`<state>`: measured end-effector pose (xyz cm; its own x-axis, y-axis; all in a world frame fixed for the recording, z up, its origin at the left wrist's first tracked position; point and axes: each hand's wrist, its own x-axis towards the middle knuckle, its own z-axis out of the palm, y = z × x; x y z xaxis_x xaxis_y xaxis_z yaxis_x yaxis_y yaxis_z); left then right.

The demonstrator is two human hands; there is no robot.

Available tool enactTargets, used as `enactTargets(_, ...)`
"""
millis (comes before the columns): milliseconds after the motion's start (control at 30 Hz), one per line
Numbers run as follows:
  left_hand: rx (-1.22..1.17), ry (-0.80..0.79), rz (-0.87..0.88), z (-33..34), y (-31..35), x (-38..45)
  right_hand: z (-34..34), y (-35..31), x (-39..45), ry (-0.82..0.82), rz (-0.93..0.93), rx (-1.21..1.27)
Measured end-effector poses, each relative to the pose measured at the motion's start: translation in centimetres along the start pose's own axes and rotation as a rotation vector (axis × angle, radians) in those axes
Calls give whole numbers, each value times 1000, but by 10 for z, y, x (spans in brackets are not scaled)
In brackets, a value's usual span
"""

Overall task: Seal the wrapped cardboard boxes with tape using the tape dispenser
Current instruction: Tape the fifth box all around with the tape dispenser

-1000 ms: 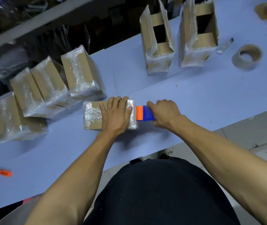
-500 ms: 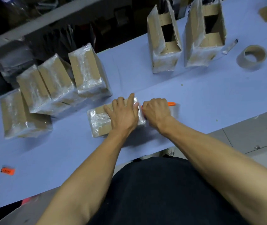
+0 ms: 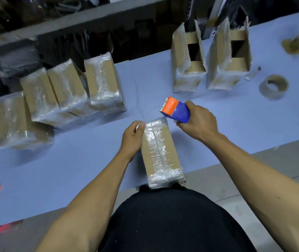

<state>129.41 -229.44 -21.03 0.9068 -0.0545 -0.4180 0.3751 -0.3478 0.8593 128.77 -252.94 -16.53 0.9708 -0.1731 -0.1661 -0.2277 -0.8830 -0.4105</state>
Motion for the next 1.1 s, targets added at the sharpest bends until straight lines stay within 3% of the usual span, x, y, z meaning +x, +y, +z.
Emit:
enactTargets(167,221,-68,8,-6,15,3,-23,-19,9,68,-124,39)
enactTargets(267,369,-7,78,-13,32,5,-32,-30,13,70,-213,60)
enactTargets(367,3,95,83,-16,68,5,-37,-36,16,47,-294,75)
enactTargets(467,-398,-77,-81,-20,95,8,-38,-39,17,35,-361,86)
enactTargets(567,-448,-191,-77,-26,100,6,-40,-44,18,22,-413,104)
enactTargets(800,-209,146,68,-23,85,7,-44,-37,20,-69,-521,3)
enactTargets(933,-237,307,-22,-46,52,-1,-49,-7,19,-93,-504,-88)
enactTargets(1100,-201,365,-132,-39,13,-12,-38,18,20,-161,-391,-186)
